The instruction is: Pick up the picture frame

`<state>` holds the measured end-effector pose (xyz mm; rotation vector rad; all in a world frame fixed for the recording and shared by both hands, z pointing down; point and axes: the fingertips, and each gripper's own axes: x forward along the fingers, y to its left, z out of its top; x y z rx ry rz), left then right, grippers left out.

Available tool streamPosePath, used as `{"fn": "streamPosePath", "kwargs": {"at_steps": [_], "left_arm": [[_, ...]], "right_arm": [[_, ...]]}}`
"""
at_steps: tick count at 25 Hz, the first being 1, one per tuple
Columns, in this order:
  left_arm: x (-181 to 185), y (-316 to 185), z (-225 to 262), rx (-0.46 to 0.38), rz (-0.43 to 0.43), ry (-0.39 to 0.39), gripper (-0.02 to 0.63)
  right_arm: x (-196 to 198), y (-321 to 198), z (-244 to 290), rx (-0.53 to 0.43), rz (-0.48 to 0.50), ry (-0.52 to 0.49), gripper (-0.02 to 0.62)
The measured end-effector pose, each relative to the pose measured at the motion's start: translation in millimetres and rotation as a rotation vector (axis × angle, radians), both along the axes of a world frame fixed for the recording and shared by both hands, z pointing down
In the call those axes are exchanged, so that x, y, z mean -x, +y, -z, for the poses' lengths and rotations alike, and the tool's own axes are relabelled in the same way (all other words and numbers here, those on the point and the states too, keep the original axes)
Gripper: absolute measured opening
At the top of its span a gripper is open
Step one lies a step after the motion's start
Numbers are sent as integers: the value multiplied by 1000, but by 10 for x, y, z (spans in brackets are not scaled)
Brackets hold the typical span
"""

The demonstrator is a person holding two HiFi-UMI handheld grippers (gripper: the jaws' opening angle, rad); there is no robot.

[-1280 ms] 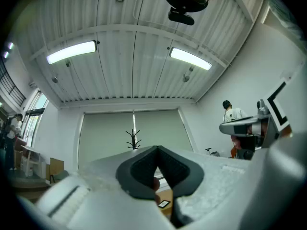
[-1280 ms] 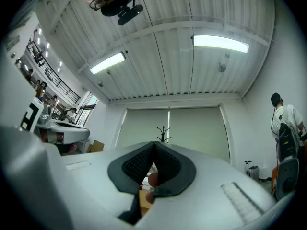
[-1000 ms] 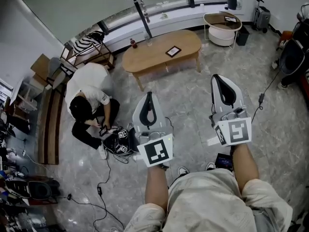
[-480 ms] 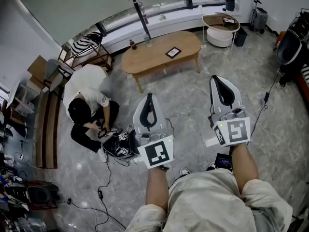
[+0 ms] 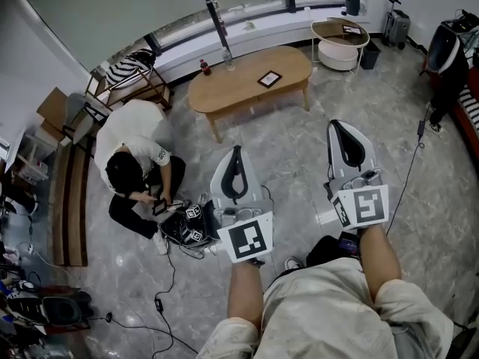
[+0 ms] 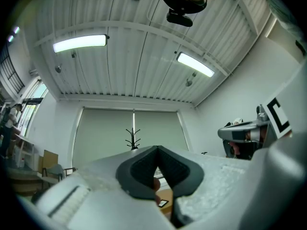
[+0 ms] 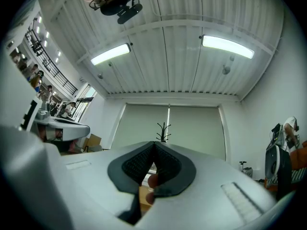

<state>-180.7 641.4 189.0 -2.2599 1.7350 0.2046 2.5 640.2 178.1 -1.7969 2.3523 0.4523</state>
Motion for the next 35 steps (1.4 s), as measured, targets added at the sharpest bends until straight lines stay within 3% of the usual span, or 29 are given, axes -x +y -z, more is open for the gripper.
{"fn": "streamPosePath", "kwargs": {"at_steps": [14,19,28,35], "left_arm": [[162,-480,-227,40,21,-9,3],[20,-822,-229,38,14,-45,3],[-257,-1439,-96,22,28,-49,3],[-688,-1937,-132,38,8,-58,3]], "right_arm": [[240,-501,-172,17,44,10,2],[122,-793,-113,-29,70,-41,2],[-191,-1494,-102,-18,71,-54,2],[-605,-1970,-148,-23,53,-81,2]]}}
